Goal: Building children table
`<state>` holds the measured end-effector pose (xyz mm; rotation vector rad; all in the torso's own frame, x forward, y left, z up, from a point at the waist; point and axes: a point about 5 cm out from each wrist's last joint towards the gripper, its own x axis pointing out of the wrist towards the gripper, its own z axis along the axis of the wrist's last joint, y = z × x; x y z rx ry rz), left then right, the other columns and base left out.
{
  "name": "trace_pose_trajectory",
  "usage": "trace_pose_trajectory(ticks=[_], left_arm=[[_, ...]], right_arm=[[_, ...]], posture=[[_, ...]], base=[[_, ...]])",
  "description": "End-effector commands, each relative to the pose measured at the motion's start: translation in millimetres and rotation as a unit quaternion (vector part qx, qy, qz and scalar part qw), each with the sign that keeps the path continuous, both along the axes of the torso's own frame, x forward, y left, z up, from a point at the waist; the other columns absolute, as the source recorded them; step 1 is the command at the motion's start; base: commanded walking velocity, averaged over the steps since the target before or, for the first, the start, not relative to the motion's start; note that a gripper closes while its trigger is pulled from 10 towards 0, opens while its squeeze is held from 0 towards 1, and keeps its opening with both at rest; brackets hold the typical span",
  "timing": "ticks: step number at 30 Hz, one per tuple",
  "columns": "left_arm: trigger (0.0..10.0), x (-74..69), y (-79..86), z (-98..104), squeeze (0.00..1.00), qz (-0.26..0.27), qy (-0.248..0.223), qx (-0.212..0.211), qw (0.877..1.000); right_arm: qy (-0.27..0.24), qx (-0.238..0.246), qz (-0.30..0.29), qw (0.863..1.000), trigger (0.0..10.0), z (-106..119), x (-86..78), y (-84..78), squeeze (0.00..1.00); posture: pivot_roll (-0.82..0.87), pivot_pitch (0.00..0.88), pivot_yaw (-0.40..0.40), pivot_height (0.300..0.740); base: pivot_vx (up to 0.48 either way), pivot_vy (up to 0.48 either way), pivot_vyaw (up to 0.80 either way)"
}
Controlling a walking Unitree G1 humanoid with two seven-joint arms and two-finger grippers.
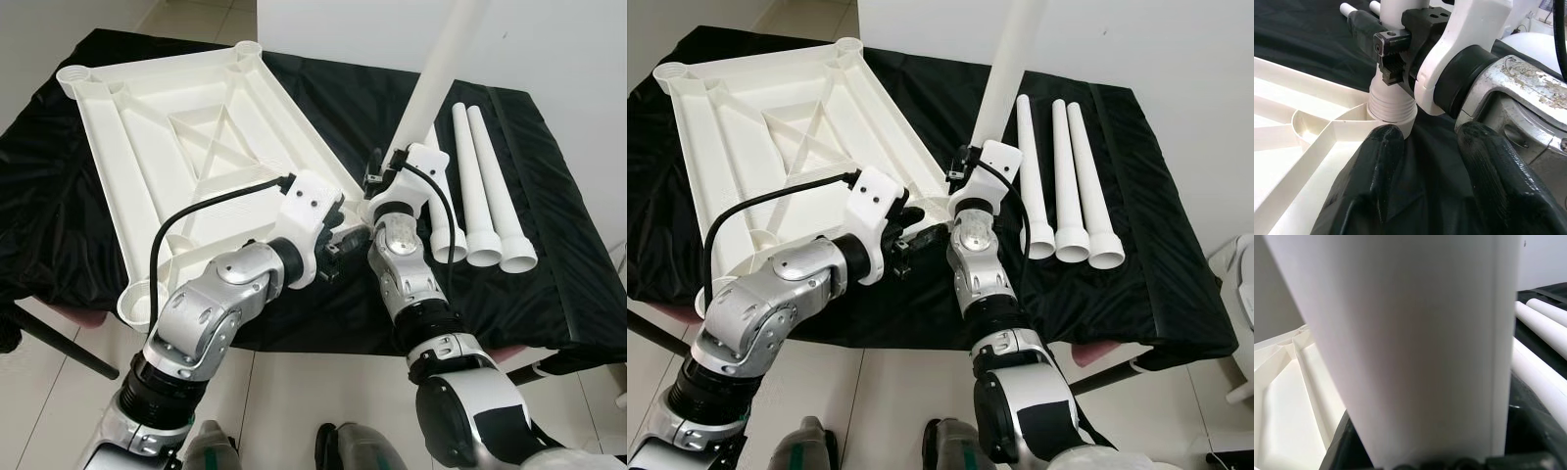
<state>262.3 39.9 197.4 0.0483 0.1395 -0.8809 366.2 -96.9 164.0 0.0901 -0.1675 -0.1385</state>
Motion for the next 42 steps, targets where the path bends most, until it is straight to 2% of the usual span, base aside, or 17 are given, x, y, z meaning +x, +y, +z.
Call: trace_pose_trajectory(ticks=[1, 12, 13, 29, 30, 31, 37, 42], left_arm=[[10.0, -5.5, -5.0, -1.7, 0.00, -0.066, 0.009, -0.001, 0.998], [10.0, -3.4, -2.0, 0.5, 0.00, -0.054, 0.005, -0.002, 0.999], [10.0, -3.4, -2.1, 0.2, 0.00, -0.053, 0.005, -0.003, 0.999], [10.0, -6.6, -7.1, -0.9, 0.00, -0.059, 0.005, -0.005, 0.998], [10.0, -6.7, -7.4, -0.7, 0.00, -0.060, 0.005, -0.006, 0.998], [10.0, -6.8, -7.6, -0.6, 0.00, -0.060, 0.005, -0.006, 0.998], [10.0, -6.9, -7.1, -1.3, 0.00, -0.061, 0.006, -0.005, 0.998], [10.0, -6.4, -7.0, -0.5, 0.00, -0.060, 0.005, -0.005, 0.998]], right_arm=[[0.074, 0.003, -0.010, 0.997, 10.0, -33.1, -5.6, -4.1, 0.00], [0.078, 0.014, -0.021, 0.997, 10.0, -34.8, -6.9, -8.4, 0.00], [0.076, 0.013, -0.019, 0.997, 10.0, -34.2, -6.5, -8.9, 1.00], [0.051, 0.006, 0.004, 0.999, 10.0, -26.3, -3.8, -13.0, 1.00], [0.044, 0.004, 0.016, 0.999, 10.0, -23.6, -3.0, -13.6, 0.02], [0.039, 0.003, 0.024, 0.999, 10.0, -21.4, -2.5, -14.2, 0.00], [0.020, -0.012, 0.075, 0.997, 10.0, -14.6, -2.7, -22.4, 0.00], [0.014, -0.020, 0.095, 0.995, 10.0, -12.8, -3.7, -25.8, 0.00]], posture=[[0.03, 0.055, -0.063, 0.740], [0.03, 0.045, -0.066, 0.740], [0.03, 0.040, -0.066, 0.740], [0.03, 0.027, -0.068, 0.740], [0.03, 0.028, -0.068, 0.740], [0.03, 0.028, -0.069, 0.740], [0.02, 0.036, -0.068, 0.740], [0.01, 0.040, -0.069, 0.740]], base=[[0.000, 0.000, 0.00], [0.000, 0.000, 0.00], [0.000, 0.000, 0.00], [0.000, 0.000, 0.00], [0.000, 0.000, 0.00], [0.000, 0.000, 0.00], [0.000, 0.000, 0.00], [0.000, 0.000, 0.00]])
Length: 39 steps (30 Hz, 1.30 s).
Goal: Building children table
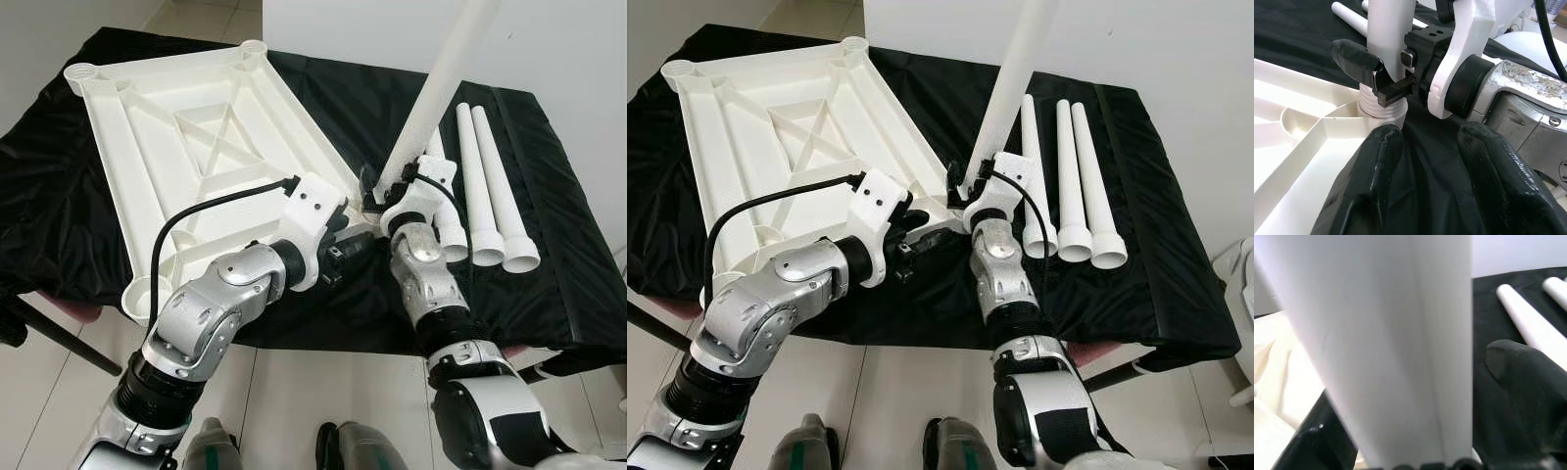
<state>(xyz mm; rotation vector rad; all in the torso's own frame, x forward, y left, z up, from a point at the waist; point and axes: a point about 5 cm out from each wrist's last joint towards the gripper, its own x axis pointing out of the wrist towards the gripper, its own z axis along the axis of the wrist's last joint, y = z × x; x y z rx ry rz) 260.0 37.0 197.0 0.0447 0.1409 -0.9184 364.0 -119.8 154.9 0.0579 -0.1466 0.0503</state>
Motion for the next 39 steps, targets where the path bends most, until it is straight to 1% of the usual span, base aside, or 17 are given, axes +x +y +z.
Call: trace_pose_trajectory(ticks=[1, 4, 7, 10, 14, 16, 17, 18, 20, 21, 23, 24, 26, 28, 30, 36, 39], left_arm=[[10.0, -3.8, -4.1, 0.3, 0.00, -0.042, 0.002, -0.003, 0.999], [10.0, -3.5, -4.0, 0.6, 0.00, -0.041, 0.002, -0.003, 0.999], [10.0, -2.7, -3.5, 1.9, 0.00, -0.039, -0.001, -0.005, 0.999], [10.0, -2.6, -3.4, 2.2, 0.00, -0.039, -0.001, -0.005, 0.999], [10.0, -2.3, -2.3, 2.6, 0.00, -0.037, -0.001, -0.006, 0.999], [10.0, -2.3, -2.3, 2.6, 0.00, -0.037, -0.001, -0.006, 0.999], [10.0, -2.0, -2.0, 2.8, 0.00, -0.036, -0.001, -0.006, 0.999], [10.0, -2.0, -2.0, 2.8, 0.00, -0.036, -0.001, -0.006, 0.999], [10.0, -1.4, -1.2, 3.5, 0.00, -0.034, -0.003, -0.006, 0.999], [10.0, -1.4, -1.2, 3.5, 0.00, -0.034, -0.003, -0.006, 0.999], [10.0, -0.9, -0.9, 4.0, 0.00, -0.034, -0.004, -0.006, 0.999], [10.0, -0.9, -0.9, 4.0, 0.00, -0.034, -0.004, -0.006, 0.999], [10.0, -0.9, -1.6, 4.8, 0.00, -0.036, -0.006, -0.007, 0.999], [10.0, -0.9, -1.6, 4.8, 0.00, -0.036, -0.006, -0.007, 0.999], [10.0, -0.8, -1.7, 5.6, 0.00, -0.038, -0.007, -0.006, 0.999], [10.0, -1.2, -0.9, 6.4, 0.00, -0.038, -0.008, -0.005, 0.999], [10.0, -1.3, -0.9, 6.5, 0.00, -0.038, -0.009, -0.004, 0.999]], right_arm=[[0.002, -0.005, 0.017, 1.000, 10.0, -2.1, -2.1, -4.8, 0.00], [0.001, -0.008, 0.037, 0.999, 10.0, -1.3, -2.6, -5.7, 0.00], [-0.005, -0.017, 0.082, 0.996, 10.0, 2.2, -3.6, -14.2, 0.00], [-0.005, -0.016, 0.091, 0.996, 10.0, 2.6, -3.8, -15.7, 0.00], [-0.003, -0.030, 0.131, 0.991, 10.0, 3.8, -4.8, -23.2, 0.00], [-0.003, -0.030, 0.131, 0.991, 10.0, 3.8, -4.8, -23.2, 0.00], [0.000, -0.038, 0.149, 0.988, 10.0, 4.1, -4.8, -27.1, 0.00], [0.000, -0.038, 0.149, 0.988, 10.0, 4.1, -4.8, -27.1, 0.00], [0.004, -0.059, 0.184, 0.981, 10.0, 4.8, -3.9, -34.6, 0.00], [0.004, -0.059, 0.184, 0.981, 10.0, 4.8, -3.9, -34.6, 0.00], [0.009, -0.064, 0.206, 0.976, 10.0, 6.9, -0.8, -43.1, 0.00], [0.009, -0.064, 0.206, 0.976, 10.0, 6.9, -0.8, -43.1, 0.00], [0.018, -0.077, 0.228, 0.970, 10.0, 6.0, 1.6, -47.4, 0.00], [0.018, -0.077, 0.228, 0.970, 10.0, 6.0, 1.6, -47.4, 0.00], [0.032, -0.072, 0.251, 0.965, 10.0, 1.4, 3.2, -48.0, 0.00], [0.044, -0.057, 0.287, 0.955, 10.0, -3.6, 4.5, -44.2, 0.00], [0.046, -0.057, 0.287, 0.955, 10.0, -4.2, 5.1, -44.0, 0.00]], posture=[[0.01, 0.044, -0.069, 0.740], [0.01, 0.046, -0.069, 0.740], [0.01, 0.055, -0.069, 0.740], [0.01, 0.055, -0.069, 0.740], [0.01, 0.057, -0.072, 0.740], [0.01, 0.057, -0.072, 0.740], [0.01, 0.056, -0.072, 0.740], [0.01, 0.056, -0.072, 0.740], [0.01, 0.056, -0.069, 0.740], [0.01, 0.056, -0.069, 0.740], [0.01, 0.055, -0.066, 0.740], [0.01, 0.055, -0.066, 0.740], [0.01, 0.051, -0.064, 0.740], [0.01, 0.051, -0.064, 0.740], [0.03, 0.048, -0.062, 0.740], [0.03, 0.042, -0.060, 0.740], [0.03, 0.042, -0.060, 0.740]], base=[[0.000, 0.000, 0.00], [0.000, 0.000, 0.00], [0.000, 0.000, 0.00], [0.000, 0.000, 0.00], [0.000, 0.000, 0.00], [0.000, 0.000, 0.00], [0.000, 0.000, 0.00], [0.000, 0.000, 0.00], [0.000, 0.000, 0.00], [0.000, 0.000, 0.00], [0.000, 0.000, 0.00], [0.000, 0.000, 0.00], [0.000, 0.000, 0.00], [0.000, 0.000, 0.00], [0.000, 0.000, 0.00], [0.000, 0.000, 0.00], [0.000, 0.000, 0.00]])
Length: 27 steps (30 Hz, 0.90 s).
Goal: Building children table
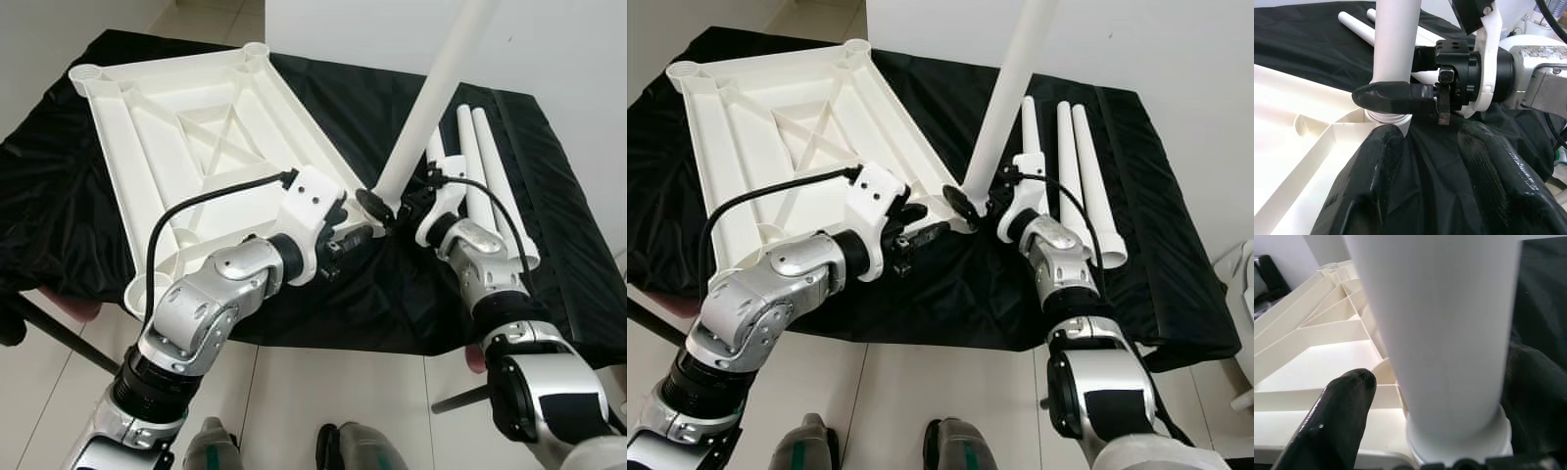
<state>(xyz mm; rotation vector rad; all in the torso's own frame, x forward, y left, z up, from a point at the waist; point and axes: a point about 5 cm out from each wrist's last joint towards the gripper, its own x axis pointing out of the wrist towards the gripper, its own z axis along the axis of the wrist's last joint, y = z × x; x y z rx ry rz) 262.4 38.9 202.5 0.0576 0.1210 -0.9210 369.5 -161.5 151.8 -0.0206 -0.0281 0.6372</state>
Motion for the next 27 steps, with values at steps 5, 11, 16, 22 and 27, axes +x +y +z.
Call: trace_pose_trajectory(ticks=[5, 11, 16, 22, 27], left_arm=[[10.0, -4.3, -3.3, 0.7, 0.00, -0.038, 0.003, -0.004, 0.999], [10.0, -5.1, -4.4, 0.8, 0.00, -0.040, 0.004, -0.006, 0.999], [10.0, -6.0, -5.3, 0.8, 0.00, -0.041, 0.004, -0.006, 0.999], [10.0, -5.9, -5.7, 0.7, 0.00, -0.041, 0.005, -0.007, 0.999], [10.0, -6.3, -6.6, 0.8, 0.00, -0.042, 0.005, -0.009, 0.999]], right_arm=[[0.002, 0.002, -0.004, 1.000, 0.0, -1.9, 1.5, -4.0, 0.00], [0.003, 0.007, 0.009, 1.000, 0.0, -2.6, 1.4, -6.1, 0.00], [0.007, 0.008, 0.005, 1.000, 0.0, -5.5, 0.8, -7.3, 0.00], [0.007, 0.018, -0.010, 1.000, 10.0, -12.1, -2.8, 0.7, 0.00], [0.003, 0.016, -0.035, 0.999, 10.0, -14.4, -3.4, 4.9, 0.00]], posture=[[0.04, 0.040, -0.060, 0.740], [0.03, 0.041, -0.063, 0.740], [0.03, 0.043, -0.062, 0.740], [0.02, 0.046, -0.065, 0.740], [0.02, 0.048, -0.068, 0.740]], base=[[0.000, 0.000, 0.00], [0.000, 0.000, 0.00], [0.000, 0.000, 0.00], [0.000, 0.000, 0.00], [0.000, 0.000, 0.00]])
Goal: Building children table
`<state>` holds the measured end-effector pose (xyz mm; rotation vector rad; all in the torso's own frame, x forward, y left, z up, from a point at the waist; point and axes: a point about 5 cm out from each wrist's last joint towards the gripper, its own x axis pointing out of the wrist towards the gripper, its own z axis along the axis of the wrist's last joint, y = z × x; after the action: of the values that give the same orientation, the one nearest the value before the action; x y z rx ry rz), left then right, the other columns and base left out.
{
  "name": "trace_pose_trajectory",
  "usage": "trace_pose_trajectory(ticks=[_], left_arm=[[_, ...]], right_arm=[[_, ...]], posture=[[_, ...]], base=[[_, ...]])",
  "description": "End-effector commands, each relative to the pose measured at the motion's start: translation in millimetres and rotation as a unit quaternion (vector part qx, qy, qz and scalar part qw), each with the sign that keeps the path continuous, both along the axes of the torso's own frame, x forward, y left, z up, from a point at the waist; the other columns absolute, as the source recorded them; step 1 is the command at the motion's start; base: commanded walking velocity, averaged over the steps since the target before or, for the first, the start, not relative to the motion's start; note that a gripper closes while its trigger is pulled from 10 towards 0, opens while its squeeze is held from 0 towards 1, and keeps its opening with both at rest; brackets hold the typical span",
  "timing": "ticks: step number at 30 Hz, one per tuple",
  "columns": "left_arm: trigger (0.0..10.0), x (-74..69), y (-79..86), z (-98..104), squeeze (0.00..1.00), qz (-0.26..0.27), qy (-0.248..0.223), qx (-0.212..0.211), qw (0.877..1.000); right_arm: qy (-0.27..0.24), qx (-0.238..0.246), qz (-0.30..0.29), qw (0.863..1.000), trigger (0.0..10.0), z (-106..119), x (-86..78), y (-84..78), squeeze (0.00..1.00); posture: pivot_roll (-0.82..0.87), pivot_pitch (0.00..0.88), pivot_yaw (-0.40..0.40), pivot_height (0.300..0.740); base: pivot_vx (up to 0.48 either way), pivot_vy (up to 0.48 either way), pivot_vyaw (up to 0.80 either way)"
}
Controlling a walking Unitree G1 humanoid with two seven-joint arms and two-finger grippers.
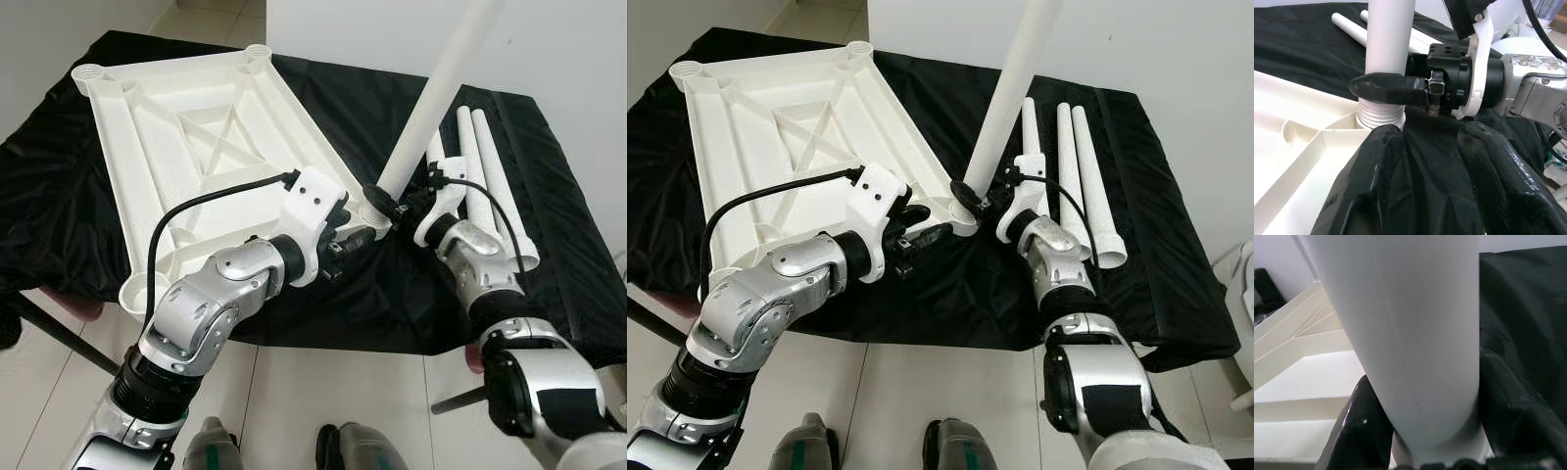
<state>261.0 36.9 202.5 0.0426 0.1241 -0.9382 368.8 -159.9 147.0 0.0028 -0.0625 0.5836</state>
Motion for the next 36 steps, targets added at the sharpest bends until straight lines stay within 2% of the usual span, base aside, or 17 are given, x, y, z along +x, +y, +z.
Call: trace_pose_trajectory(ticks=[1, 5, 12, 14, 15, 18, 22, 28, 36], left_arm=[[10.0, -5.2, -5.0, 0.5, 0.00, -0.035, 0.000, -0.003, 0.999], [10.0, -5.3, -5.3, 0.3, 0.00, -0.034, 0.001, -0.005, 0.999], [10.0, -5.5, -5.3, 0.3, 0.00, -0.033, 0.001, -0.005, 0.999], [10.0, -5.3, -4.5, 0.2, 0.00, -0.032, 0.000, -0.004, 0.999], [10.0, -5.3, -4.5, 0.2, 0.00, -0.032, 0.000, -0.004, 0.999], [10.0, -5.4, -3.7, 0.2, 0.00, -0.032, 0.000, -0.003, 0.999], [10.0, -5.5, -3.2, 0.2, 0.00, -0.030, 0.001, -0.003, 1.000], [10.0, -6.6, -3.1, -1.2, 0.00, -0.030, 0.005, -0.004, 1.000], [10.0, -7.4, -3.8, -2.2, 0.00, -0.032, 0.007, -0.004, 0.999]], right_arm=[[0.010, 0.009, -0.022, 1.000, 10.0, -8.4, -2.6, 5.9, 0.00], [-0.004, 0.020, -0.065, 0.998, 10.0, -5.1, -3.0, 13.4, 0.00], [0.002, 0.033, -0.143, 0.989, 10.0, -5.6, -5.8, 26.6, 0.00], [0.016, 0.038, -0.190, 0.981, 10.0, -7.2, -8.1, 32.2, 0.00], [0.016, 0.038, -0.190, 0.981, 10.0, -7.2, -8.1, 32.2, 0.00], [0.006, 0.041, -0.265, 0.963, 10.0, -6.8, -14.6, 36.1, 0.00], [0.008, 0.047, -0.300, 0.953, 10.0, -9.0, -23.4, 43.9, 0.00], [0.000, 0.060, -0.305, 0.950, 10.0, -6.6, -29.5, 50.0, 0.00], [0.002, 0.056, -0.317, 0.947, 10.0, -4.6, -31.9, 45.2, 0.00]], posture=[[0.02, 0.051, -0.070, 0.740], [0.02, 0.052, -0.072, 0.740], [0.02, 0.051, -0.075, 0.740], [0.02, 0.053, -0.074, 0.740], [0.02, 0.053, -0.074, 0.740], [0.02, 0.054, -0.077, 0.740], [0.03, 0.056, -0.075, 0.740], [0.03, 0.053, -0.074, 0.740], [0.03, 0.045, -0.074, 0.740]], base=[[0.000, 0.000, 0.00], [0.000, 0.000, 0.00], [0.000, 0.000, 0.00], [0.000, 0.000, 0.00], [0.000, 0.000, 0.00], [0.000, 0.000, 0.00], [0.000, 0.000, 0.00], [0.000, 0.000, 0.00], [0.000, 0.000, 0.00]])
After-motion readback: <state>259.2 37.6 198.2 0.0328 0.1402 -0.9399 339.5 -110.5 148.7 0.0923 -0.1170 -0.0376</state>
